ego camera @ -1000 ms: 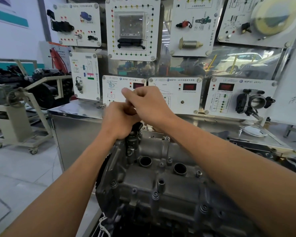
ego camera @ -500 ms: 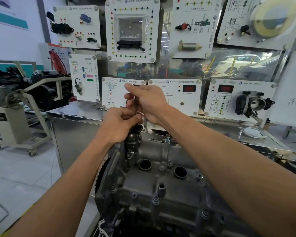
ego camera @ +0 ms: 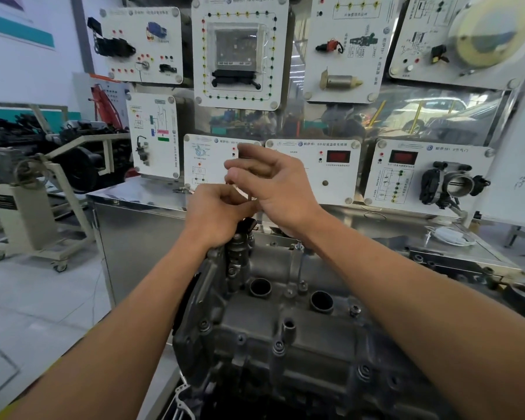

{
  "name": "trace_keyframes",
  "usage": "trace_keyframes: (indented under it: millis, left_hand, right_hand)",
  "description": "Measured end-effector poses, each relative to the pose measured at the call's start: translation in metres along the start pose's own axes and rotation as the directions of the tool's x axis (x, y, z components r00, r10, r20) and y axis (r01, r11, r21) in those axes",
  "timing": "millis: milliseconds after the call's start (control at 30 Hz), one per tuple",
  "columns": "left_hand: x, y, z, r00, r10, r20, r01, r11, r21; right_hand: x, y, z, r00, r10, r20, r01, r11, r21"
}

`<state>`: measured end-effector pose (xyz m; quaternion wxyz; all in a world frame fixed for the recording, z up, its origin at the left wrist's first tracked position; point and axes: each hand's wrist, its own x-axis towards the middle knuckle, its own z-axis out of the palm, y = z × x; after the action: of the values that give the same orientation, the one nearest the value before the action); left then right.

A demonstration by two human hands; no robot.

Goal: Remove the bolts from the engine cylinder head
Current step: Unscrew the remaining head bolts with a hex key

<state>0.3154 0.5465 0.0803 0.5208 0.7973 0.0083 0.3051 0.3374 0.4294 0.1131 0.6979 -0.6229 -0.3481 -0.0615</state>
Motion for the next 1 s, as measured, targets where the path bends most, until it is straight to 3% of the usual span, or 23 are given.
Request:
trace_keyframes:
  millis: [167,300,433,567,633,767,833,900,1000]
  left_hand:
    - [0.0,-0.007,-0.004,0.989,0.097,0.108,-0.095,0.995,-0.028]
    - [0.003,-0.01,-0.009,0.964,0.082,0.252,-0.084,0.996,-0.002]
    - [0.001,-0.007,-0.01,0.977,0.083,0.196,-0.087,0.996,0.011]
    - [0.0,-0.004,-0.008,0.989,0.093,0.116,-0.1,0.993,0.056]
    - [0.001,-0.003,-0.008,0.992,0.097,0.075,-0.105,0.989,0.1]
    - [0.002,0.0,-0.005,0.995,0.092,0.024,-0.094,0.985,0.141]
    - [0.003,0.001,-0.004,0.997,0.081,0.008,-0.081,0.987,0.136]
    - [0.003,0.0,-0.005,0.997,0.072,0.007,-0.072,0.988,0.139]
    - [-0.001,0.002,-0.005,0.996,0.082,0.037,-0.086,0.99,0.114]
  right_hand:
    - [0.002,0.009,-0.009,0.993,0.11,0.028,-0.114,0.958,0.262]
    - [0.012,0.008,-0.014,0.98,0.198,0.017,-0.194,0.936,0.295]
    - [0.031,0.001,0.005,0.955,0.284,-0.09,-0.275,0.957,0.095]
    - [0.029,0.004,0.016,0.965,0.145,-0.218,-0.204,0.939,-0.277]
    - [0.016,0.01,0.007,0.975,0.049,-0.216,-0.128,0.921,-0.368]
    - [-0.007,0.018,-0.027,0.987,-0.004,-0.16,-0.031,0.977,-0.213]
    - [-0.013,0.021,-0.035,0.998,0.0,-0.056,-0.01,0.985,-0.17]
    - [-0.014,0.026,-0.032,1.0,-0.012,0.017,0.015,0.973,-0.232]
    - [-0.008,0.031,-0.021,0.991,-0.094,-0.095,0.058,0.942,-0.331]
